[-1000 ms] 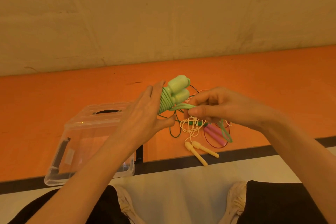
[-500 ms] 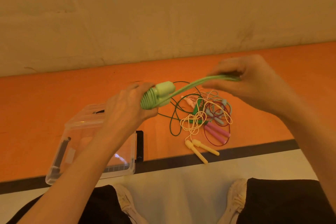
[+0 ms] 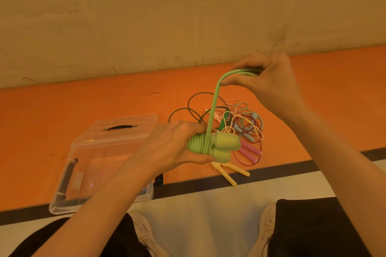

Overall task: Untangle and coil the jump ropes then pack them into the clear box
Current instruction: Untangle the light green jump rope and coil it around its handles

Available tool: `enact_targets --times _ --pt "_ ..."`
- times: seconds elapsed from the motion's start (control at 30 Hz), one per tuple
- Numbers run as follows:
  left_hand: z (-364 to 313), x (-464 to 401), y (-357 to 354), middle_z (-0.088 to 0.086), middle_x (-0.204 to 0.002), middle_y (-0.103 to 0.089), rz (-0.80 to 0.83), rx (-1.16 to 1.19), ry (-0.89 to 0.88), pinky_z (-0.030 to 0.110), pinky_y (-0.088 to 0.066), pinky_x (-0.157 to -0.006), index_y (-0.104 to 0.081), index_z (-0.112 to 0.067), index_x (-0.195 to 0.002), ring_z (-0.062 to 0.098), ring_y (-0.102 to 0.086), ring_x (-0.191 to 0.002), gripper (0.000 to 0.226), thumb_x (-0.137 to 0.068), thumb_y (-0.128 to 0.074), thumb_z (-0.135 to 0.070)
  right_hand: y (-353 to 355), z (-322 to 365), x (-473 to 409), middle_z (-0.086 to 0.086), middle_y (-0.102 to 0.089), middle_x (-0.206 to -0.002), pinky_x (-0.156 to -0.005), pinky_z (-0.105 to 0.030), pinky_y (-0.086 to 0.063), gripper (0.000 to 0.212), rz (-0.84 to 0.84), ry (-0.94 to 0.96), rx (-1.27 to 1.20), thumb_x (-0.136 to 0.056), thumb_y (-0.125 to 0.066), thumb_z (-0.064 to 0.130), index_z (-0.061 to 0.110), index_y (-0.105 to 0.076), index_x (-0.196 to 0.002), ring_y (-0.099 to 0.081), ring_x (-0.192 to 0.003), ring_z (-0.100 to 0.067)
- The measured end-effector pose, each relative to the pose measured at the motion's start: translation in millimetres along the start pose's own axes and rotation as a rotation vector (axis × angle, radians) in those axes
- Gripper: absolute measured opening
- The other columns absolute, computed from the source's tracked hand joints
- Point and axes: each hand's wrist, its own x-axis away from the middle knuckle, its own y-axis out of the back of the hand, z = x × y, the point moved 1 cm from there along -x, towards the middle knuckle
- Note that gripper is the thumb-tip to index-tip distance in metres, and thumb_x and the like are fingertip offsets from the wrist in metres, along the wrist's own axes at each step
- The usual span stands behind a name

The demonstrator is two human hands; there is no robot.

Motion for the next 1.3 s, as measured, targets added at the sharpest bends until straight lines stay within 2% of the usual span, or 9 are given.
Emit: enact_targets --times 0.17,0.3,0.47,0.6,0.67,0.77,0.93,1.17,1.3 --pt "-7.4 5.5 7.1 -0.010 -0.067 -0.049 0.008 0.089 -0.083 0.023 -0.029 -0.055 -0.060 -0.033 -0.108 0.001 -0.046 -0.076 0.049 -0.077 -0.053 -0.071 0.5 -10.6 -1.3 -0.024 -0.062 -0.066 -0.049 -0.024 -0.026 0.013 -0.009 -0.174 -0.028 -0.068 -0.084 0.027 0.018 -0.078 -0.075 -0.036 -0.055 -0.009" --pt "-9.1 6.7 11.2 -0.030 -0.074 -0.051 0.006 0.153 -0.114 0.019 -0.027 -0.055 -0.048 -0.034 -0.107 -0.012 -0.044 -0.079 0.046 -0.077 -0.063 -0.065 0.6 -18.5 -0.1 0.002 -0.045 -0.041 -0.044 -0.019 -0.020 0.009 -0.006 -0.246 -0.054 -0.068 -0.084 0.027 0.024 -0.077 -0.072 -0.024 -0.045 -0.004" --pt "-6.9 8.1 12.1 -0.034 -0.081 -0.050 0.006 0.246 -0.106 0.023 -0.027 -0.054 -0.037 -0.043 -0.098 -0.009 -0.046 -0.073 0.043 -0.075 -0.068 -0.062 -0.4 -20.4 0.5 -0.014 -0.046 -0.055 -0.043 -0.021 -0.018 0.009 0.002 -0.282 -0.046 -0.067 -0.084 0.033 0.030 -0.077 -0.070 -0.023 -0.050 -0.009" --pt "-3.9 9.5 14.0 -0.033 -0.081 -0.051 0.019 0.301 -0.096 0.028 -0.035 -0.057 -0.038 -0.048 -0.096 -0.007 -0.049 -0.074 0.039 -0.075 -0.068 -0.064 -2.1 -22.9 1.3 -0.028 -0.066 -0.076 -0.054 -0.026 -0.029 0.010 0.009 -0.306 -0.038 -0.067 -0.084 0.033 0.036 -0.075 -0.062 -0.037 -0.065 -0.016" --pt "-3.9 10.2 15.8 -0.029 -0.081 -0.054 0.013 0.332 -0.097 0.031 -0.040 -0.060 -0.042 -0.045 -0.096 -0.005 -0.050 -0.075 0.038 -0.075 -0.068 -0.064 -1.4 -25.1 0.9 -0.024 -0.068 -0.075 -0.059 -0.025 -0.033 0.008 0.032 -0.327 -0.053 -0.068 -0.083 0.035 0.036 -0.076 -0.063 -0.043 -0.065 -0.014" --pt "-7.1 10.7 19.3 -0.018 -0.089 -0.063 -0.014 0.409 -0.102 0.043 -0.049 -0.069 -0.050 -0.034 -0.100 0.005 -0.056 -0.078 0.043 -0.074 -0.070 -0.061 -1.3 -30.6 3.0 0.013 -0.053 -0.040 -0.046 -0.007 -0.032 0.010 0.116 -0.421 -0.084 -0.077 -0.076 0.029 0.024 -0.072 -0.070 -0.042 -0.041 0.004" --pt "-10.9 12.7 17.6 -0.017 -0.096 -0.064 -0.099 0.475 -0.099 0.045 -0.049 -0.069 -0.050 -0.033 -0.106 0.006 -0.059 -0.083 0.044 -0.075 -0.074 -0.053 -3.3 -38.6 5.6 0.006 -0.041 -0.055 -0.055 -0.022 -0.029 0.031 0.133 -0.529 -0.129 -0.062 -0.071 0.053 0.023 -0.072 -0.063 -0.032 -0.056 -0.012" --pt "-3.3 9.0 12.2 -0.014 -0.083 -0.059 -0.033 0.420 0.011 0.034 -0.044 -0.065 -0.050 -0.041 -0.104 0.001 -0.051 -0.072 0.041 -0.074 -0.069 -0.062 6.0 -28.2 -0.2 -0.003 -0.040 -0.061 -0.051 -0.019 -0.026 0.027 0.010 -0.334 -0.195 -0.067 -0.071 0.047 0.020 -0.067 -0.067 -0.031 -0.056 -0.009" --pt "-0.5 8.9 9.9 -0.010 -0.075 -0.058 0.014 0.409 0.075 0.034 -0.041 -0.062 -0.053 -0.040 -0.103 0.004 -0.051 -0.069 0.038 -0.076 -0.066 -0.063 8.7 -18.8 -1.9 -0.004 -0.055 -0.069 -0.056 -0.019 -0.029 0.012 -0.037 -0.228 -0.217 -0.075 -0.076 0.036 0.027 -0.072 -0.069 -0.039 -0.066 -0.013"
